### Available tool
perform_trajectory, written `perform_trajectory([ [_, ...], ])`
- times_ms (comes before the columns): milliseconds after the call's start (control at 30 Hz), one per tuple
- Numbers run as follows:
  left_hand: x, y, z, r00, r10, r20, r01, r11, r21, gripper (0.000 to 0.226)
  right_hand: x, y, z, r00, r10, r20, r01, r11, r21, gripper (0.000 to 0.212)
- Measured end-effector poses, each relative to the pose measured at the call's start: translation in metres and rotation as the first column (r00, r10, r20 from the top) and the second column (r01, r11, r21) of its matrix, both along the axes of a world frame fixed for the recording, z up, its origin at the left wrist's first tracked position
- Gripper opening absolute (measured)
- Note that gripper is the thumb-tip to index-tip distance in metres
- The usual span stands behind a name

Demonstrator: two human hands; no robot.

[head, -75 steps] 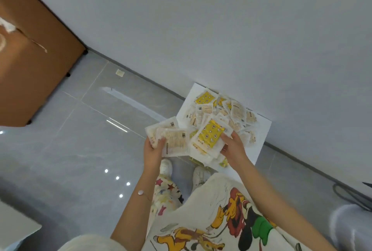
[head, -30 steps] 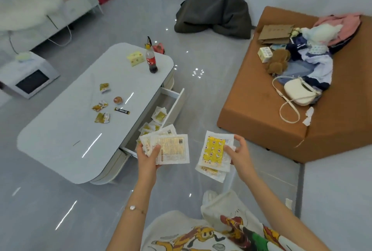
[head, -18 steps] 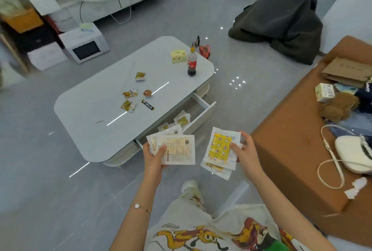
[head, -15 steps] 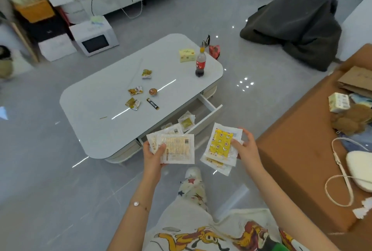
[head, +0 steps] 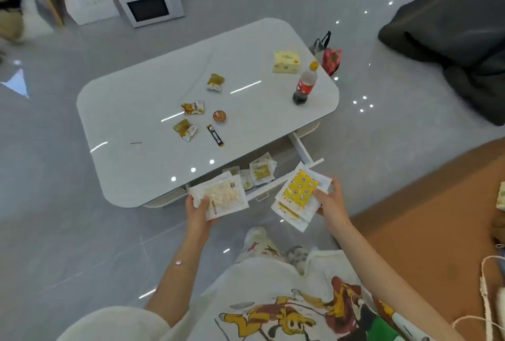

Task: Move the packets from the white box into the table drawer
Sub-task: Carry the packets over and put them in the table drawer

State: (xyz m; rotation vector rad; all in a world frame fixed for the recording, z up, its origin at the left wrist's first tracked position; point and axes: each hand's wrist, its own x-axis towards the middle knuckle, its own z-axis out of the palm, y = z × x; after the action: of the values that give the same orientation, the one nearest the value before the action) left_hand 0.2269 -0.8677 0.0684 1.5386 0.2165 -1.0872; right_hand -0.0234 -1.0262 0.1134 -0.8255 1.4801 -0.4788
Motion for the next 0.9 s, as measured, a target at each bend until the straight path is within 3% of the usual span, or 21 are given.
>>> perform_trajectory([
  [200, 0.024, -0.029, -0.075, 0.999, 0.033, 0.023, -0.036, 0.988, 0.147, 0.038, 0.045, -0.046, -0.087, 0.992, 0.079, -0.098, -0.068, 0.991, 0.117, 0.042],
  [467, 0.03, -0.057, -0.256, 0.999, 0.008, 0.048, -0.029, 0.891, 0.453, 0.036, 0.1, -0.098, -0.297, 0.976, 0.163, -0.143, -0.127, 0.965, 0.229, 0.052],
  [667, 0.045, -0.064, -0.37, 0.994, 0.055, 0.089, -0.092, 0.867, 0.49, 0.029, 0.142, -0.117, -0.424, 0.97, 0.217, -0.108, -0.191, 0.959, 0.21, 0.042],
  [900, 0.055, -0.07, -0.415, 0.991, 0.038, 0.132, -0.103, 0.841, 0.532, 0.033, 0.17, -0.123, -0.484, 0.951, 0.278, -0.135, -0.247, 0.946, 0.209, 0.031],
])
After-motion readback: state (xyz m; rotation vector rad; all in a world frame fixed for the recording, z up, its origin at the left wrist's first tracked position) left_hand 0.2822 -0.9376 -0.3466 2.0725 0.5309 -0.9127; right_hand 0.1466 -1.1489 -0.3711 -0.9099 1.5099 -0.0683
